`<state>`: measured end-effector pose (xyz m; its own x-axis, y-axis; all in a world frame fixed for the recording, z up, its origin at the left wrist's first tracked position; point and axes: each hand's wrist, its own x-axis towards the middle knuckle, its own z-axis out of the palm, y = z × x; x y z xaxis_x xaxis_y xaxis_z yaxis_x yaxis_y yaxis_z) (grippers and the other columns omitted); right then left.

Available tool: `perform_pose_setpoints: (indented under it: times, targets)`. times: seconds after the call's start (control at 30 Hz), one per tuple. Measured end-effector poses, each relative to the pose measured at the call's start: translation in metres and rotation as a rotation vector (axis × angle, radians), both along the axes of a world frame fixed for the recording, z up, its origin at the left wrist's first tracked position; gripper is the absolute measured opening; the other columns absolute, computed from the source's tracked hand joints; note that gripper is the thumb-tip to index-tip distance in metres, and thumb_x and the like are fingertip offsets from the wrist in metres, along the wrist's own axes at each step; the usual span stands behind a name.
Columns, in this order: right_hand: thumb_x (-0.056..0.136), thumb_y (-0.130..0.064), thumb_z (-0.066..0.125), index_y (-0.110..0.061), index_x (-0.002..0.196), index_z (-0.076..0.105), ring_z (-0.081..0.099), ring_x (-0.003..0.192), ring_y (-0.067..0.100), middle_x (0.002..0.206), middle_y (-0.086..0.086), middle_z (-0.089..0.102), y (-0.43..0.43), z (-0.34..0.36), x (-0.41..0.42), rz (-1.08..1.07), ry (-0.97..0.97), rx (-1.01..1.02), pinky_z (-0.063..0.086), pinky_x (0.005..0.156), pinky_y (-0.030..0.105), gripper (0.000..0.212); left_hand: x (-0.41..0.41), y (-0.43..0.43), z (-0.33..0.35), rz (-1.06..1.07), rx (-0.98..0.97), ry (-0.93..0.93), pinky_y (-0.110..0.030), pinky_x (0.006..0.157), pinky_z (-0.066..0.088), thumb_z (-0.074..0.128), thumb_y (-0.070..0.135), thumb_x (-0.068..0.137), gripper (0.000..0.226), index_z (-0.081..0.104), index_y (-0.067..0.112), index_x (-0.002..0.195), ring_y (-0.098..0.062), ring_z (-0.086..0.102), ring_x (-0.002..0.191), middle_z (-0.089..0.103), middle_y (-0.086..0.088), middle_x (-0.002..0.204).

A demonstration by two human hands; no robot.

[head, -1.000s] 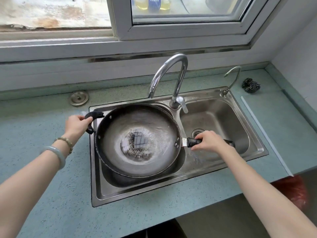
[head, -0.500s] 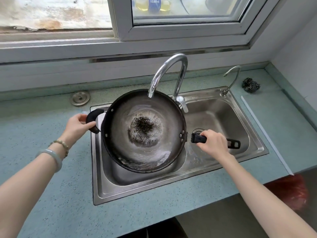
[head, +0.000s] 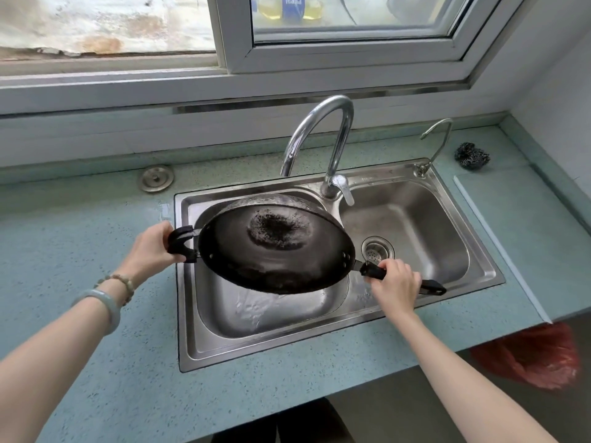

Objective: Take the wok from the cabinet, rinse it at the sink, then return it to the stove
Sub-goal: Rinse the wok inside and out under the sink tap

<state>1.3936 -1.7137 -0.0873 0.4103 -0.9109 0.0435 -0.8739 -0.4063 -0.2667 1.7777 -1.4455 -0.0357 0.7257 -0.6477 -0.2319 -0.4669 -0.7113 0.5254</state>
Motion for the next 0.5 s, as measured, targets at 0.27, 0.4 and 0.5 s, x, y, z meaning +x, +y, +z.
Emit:
perform_pose_setpoints:
  times: [0.27,0.4,0.5]
  targets:
    - [0.073,-0.026,0.077,-0.015,0.091,0.071,0.056,0.093,0.032,0.092,0.01,0.063,-0.003,0.005,0.005,-0.029,0.049,0.002,0.033,0.08,0.041,0.022,-0.013,0.002,-0.001,0.059,-0.19,-0.182,-0.026,0.057,0.032,0.081,0.004,0.064,0.037,0.047,0.007,0.077,-0.027,0.047,0.071,0.051,-0.008,0.078]
    - [0.072,-0.019,0.076,-0.014,0.085,0.07,0.055,0.091,0.031,0.091,0.01,0.063,-0.004,0.017,0.006,-0.005,0.074,-0.062,0.03,0.077,0.039,0.016,-0.012,0.003,0.005,0.067,-0.246,-0.223,-0.03,0.06,0.029,0.083,0.003,0.063,0.038,0.047,0.006,0.077,-0.027,0.045,0.072,0.05,-0.011,0.079]
    - [0.076,-0.016,0.071,-0.012,0.089,0.067,0.059,0.087,0.032,0.091,0.012,0.067,-0.003,0.031,0.007,0.026,0.063,-0.115,0.029,0.077,0.04,0.014,-0.009,0.001,0.013,0.077,-0.268,-0.246,-0.029,0.062,0.032,0.083,0.005,0.063,0.04,0.046,0.007,0.078,-0.028,0.046,0.074,0.049,-0.011,0.081]
